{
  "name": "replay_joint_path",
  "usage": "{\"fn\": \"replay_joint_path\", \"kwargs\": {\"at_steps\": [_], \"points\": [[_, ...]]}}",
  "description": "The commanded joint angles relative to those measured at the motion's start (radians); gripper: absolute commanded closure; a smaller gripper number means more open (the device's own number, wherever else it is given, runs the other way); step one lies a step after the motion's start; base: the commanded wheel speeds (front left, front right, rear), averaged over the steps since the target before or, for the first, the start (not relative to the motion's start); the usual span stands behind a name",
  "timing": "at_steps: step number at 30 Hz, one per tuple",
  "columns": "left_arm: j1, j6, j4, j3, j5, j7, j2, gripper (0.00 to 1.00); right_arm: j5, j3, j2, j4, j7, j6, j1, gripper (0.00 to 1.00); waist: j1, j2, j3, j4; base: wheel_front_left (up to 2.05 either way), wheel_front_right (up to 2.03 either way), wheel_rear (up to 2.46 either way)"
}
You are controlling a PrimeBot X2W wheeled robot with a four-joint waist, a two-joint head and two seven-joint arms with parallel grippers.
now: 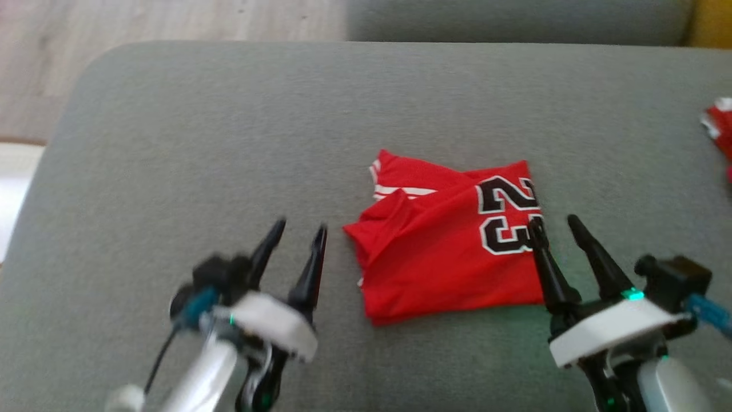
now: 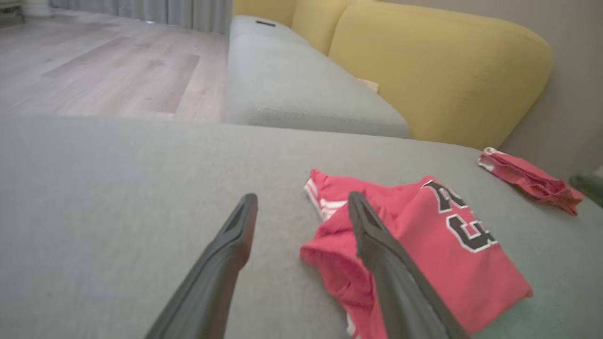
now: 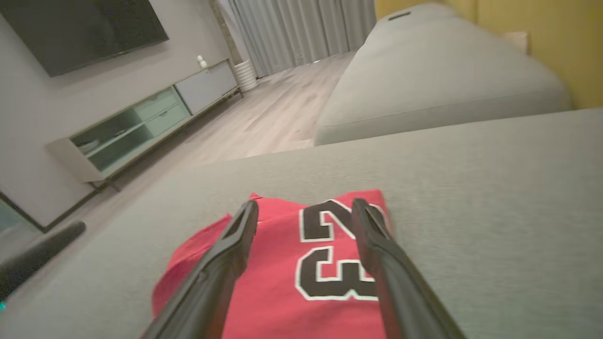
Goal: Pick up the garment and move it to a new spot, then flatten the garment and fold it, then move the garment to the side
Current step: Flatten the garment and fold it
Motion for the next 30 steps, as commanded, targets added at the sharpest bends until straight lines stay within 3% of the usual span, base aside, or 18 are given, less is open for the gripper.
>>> {"fn": "replay_joint_path", "kwargs": {"at_steps": [1,5,9,15,25,27,28,30], "points": [[-0.081,0.001,-0.021,0.024,0.009,0.013,-0.009,0.00,-0.046,0.015,-0.017,-0.017,-0.049,-0.001,-0.009,0.00,0.0000,0.0000,-0.001,-0.037,0.00,0.00,0.00],[-0.158,0.008,0.018,-0.006,0.009,0.091,-0.039,0.00,-0.144,0.006,-0.017,0.067,-0.174,-0.001,0.004,0.00,0.0000,0.0000,0.000,-0.085,0.00,0.00,0.00],[-0.224,0.000,0.055,-0.041,-0.011,0.209,-0.058,0.00,-0.165,0.022,0.009,0.137,-0.232,-0.001,-0.003,0.00,0.0000,0.0000,0.012,-0.129,0.00,0.00,0.00],[-0.315,0.021,0.123,-0.044,-0.010,0.338,-0.050,0.00,-0.158,0.045,0.018,0.193,-0.266,-0.001,-0.039,0.00,0.0000,0.0000,0.047,-0.174,0.00,0.00,0.00],[-0.377,0.015,0.208,-0.054,0.000,0.398,-0.020,0.00,-0.133,0.053,0.013,0.231,-0.283,-0.001,-0.071,0.00,0.0000,0.0000,0.085,-0.191,0.00,0.00,0.00],[-0.384,0.012,0.215,-0.053,-0.004,0.387,-0.023,0.13,-0.129,0.052,0.012,0.232,-0.285,-0.001,-0.074,0.00,0.0000,0.0000,0.090,-0.189,0.00,0.00,0.00],[-0.387,0.008,0.220,-0.053,-0.006,0.382,-0.024,0.63,-0.128,0.051,0.011,0.232,-0.287,-0.001,-0.075,0.00,0.0000,0.0000,0.092,-0.188,0.00,0.00,0.00],[-0.392,-0.002,0.228,-0.050,-0.016,0.368,-0.027,1.00,-0.127,0.050,0.008,0.233,-0.288,-0.001,-0.076,0.00,0.0000,0.0000,0.096,-0.185,0.00,0.00,0.00]]}}
